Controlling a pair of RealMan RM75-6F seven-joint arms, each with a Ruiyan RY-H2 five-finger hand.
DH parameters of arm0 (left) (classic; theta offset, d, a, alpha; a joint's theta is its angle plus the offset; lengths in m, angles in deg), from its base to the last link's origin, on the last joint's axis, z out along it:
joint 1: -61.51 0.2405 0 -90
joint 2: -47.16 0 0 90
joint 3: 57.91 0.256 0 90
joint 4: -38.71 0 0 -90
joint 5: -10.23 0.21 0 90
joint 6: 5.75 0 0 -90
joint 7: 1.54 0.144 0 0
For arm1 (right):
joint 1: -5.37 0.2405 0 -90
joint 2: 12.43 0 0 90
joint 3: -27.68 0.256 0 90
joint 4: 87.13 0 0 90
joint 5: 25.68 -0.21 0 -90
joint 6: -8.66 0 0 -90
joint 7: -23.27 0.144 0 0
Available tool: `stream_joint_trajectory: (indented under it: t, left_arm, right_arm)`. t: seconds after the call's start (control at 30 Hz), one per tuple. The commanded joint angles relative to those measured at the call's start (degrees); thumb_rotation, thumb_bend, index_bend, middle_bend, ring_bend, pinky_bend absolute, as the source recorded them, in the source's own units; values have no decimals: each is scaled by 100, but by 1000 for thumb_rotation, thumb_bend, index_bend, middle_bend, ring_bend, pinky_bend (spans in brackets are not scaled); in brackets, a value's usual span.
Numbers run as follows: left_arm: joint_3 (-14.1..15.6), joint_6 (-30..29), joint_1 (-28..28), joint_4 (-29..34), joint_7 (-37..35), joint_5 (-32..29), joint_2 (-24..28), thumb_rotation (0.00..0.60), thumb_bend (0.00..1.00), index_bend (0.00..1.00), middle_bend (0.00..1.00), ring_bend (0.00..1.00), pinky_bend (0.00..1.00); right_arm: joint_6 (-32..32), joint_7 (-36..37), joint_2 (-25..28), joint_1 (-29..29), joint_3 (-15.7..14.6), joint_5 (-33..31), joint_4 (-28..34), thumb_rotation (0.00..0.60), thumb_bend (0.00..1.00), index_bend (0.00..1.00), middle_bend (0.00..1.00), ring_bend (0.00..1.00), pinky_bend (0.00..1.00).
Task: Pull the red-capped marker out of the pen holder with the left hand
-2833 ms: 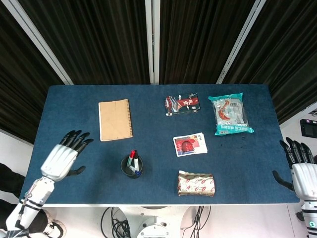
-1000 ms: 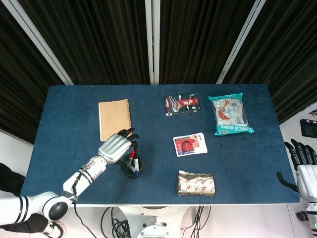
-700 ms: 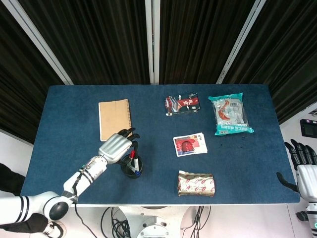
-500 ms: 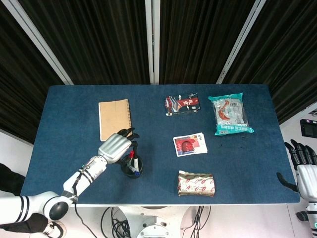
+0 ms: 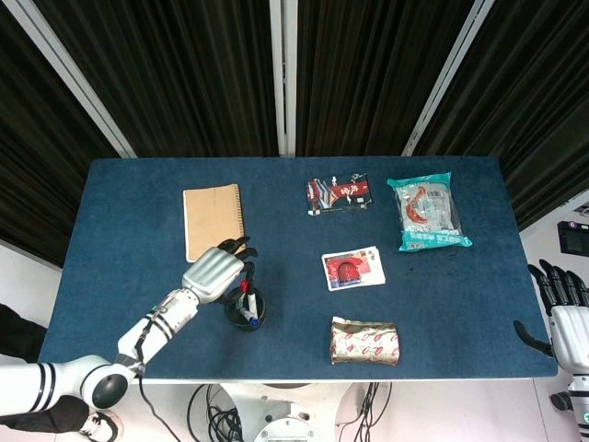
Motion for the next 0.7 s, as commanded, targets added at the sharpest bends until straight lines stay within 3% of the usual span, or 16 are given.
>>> stream_joint_trajectory:
  t: [0.03,0.47,0.7]
  left_arm:
    - [9,-14,-8,-5,10,-1,-5,600,366,498,186,29,158]
    - [21,-94,-27,30,-18,-11,26,600,381,538,199,29,159]
    - [-14,-509,29,765,331,273,454,600,382,559,221,41,159]
  right_arm:
    - [14,-2,2,3,-1,-9,3,600,209,0,0,0,0]
    - [23,18,5,2,6,-32,-2,600,198,0,0,0,0]
    - [-19,13,38,3,26,-9,55,600,184,0,0,0,0]
